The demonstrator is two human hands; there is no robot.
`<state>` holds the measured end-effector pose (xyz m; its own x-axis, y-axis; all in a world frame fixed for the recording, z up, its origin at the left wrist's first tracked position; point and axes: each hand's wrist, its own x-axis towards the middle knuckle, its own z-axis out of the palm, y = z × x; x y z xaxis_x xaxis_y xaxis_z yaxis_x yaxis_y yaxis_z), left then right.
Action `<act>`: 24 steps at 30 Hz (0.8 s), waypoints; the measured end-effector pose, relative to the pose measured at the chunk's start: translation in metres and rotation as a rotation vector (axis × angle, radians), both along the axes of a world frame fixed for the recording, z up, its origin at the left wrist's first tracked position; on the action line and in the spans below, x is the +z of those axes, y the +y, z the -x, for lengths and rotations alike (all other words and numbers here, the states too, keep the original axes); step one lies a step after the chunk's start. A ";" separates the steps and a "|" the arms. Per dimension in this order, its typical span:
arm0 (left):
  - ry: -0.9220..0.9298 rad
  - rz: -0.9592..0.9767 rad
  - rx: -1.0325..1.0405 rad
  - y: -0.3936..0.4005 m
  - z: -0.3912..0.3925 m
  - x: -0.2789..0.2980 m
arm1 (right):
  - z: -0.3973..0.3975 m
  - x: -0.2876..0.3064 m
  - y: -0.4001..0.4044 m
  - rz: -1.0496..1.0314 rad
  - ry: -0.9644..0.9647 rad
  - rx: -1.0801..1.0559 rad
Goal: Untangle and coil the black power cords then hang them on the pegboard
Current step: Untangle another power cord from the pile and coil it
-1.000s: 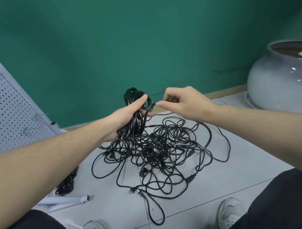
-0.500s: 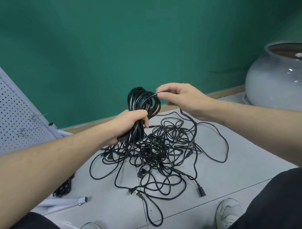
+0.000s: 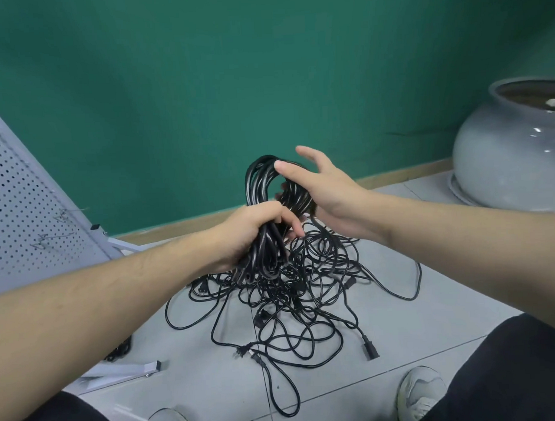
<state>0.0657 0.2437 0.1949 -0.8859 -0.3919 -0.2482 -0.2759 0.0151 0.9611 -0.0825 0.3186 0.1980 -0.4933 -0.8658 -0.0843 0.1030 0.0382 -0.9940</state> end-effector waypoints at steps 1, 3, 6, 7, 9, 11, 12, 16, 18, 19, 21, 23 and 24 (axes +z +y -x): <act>0.008 -0.016 -0.001 0.002 0.001 0.001 | -0.002 0.001 -0.002 0.041 -0.066 -0.022; 0.023 -0.047 0.000 0.006 0.003 0.003 | -0.005 0.003 -0.007 0.105 -0.164 -0.046; 0.054 -0.099 0.000 0.006 0.005 0.005 | -0.008 0.003 -0.011 0.144 -0.252 -0.057; 0.074 -0.134 -0.012 0.007 0.006 0.005 | -0.009 0.004 -0.012 0.148 -0.268 -0.059; 0.124 -0.191 -0.005 0.007 0.008 0.004 | -0.009 0.006 -0.013 0.134 -0.233 -0.072; 0.143 -0.198 0.057 0.006 0.010 0.002 | -0.008 0.009 -0.012 0.086 -0.163 -0.060; 0.156 -0.199 0.091 0.006 0.011 0.000 | -0.008 0.010 -0.010 0.035 -0.130 -0.013; 0.262 -0.227 0.218 0.004 0.013 0.002 | -0.008 -0.004 0.002 -0.152 -0.076 0.325; 0.283 -0.229 0.260 0.001 0.012 0.006 | -0.007 -0.017 0.008 -0.278 -0.025 0.460; 0.300 -0.237 0.279 -0.001 0.012 0.007 | -0.008 -0.021 0.012 -0.344 0.014 0.523; 0.353 -0.253 0.325 -0.005 0.012 0.008 | -0.007 -0.024 0.019 -0.420 0.082 0.609; 0.391 -0.259 0.365 -0.008 0.012 0.008 | -0.006 -0.023 0.023 -0.423 0.110 0.613; 0.398 -0.270 0.371 -0.009 0.012 0.010 | -0.003 -0.023 0.022 -0.418 0.110 0.616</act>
<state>0.0538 0.2348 0.2046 -0.7474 -0.6617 -0.0593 0.1654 -0.2717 0.9481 -0.0792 0.3405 0.1753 0.0456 -0.8944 -0.4449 -0.1582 0.4333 -0.8873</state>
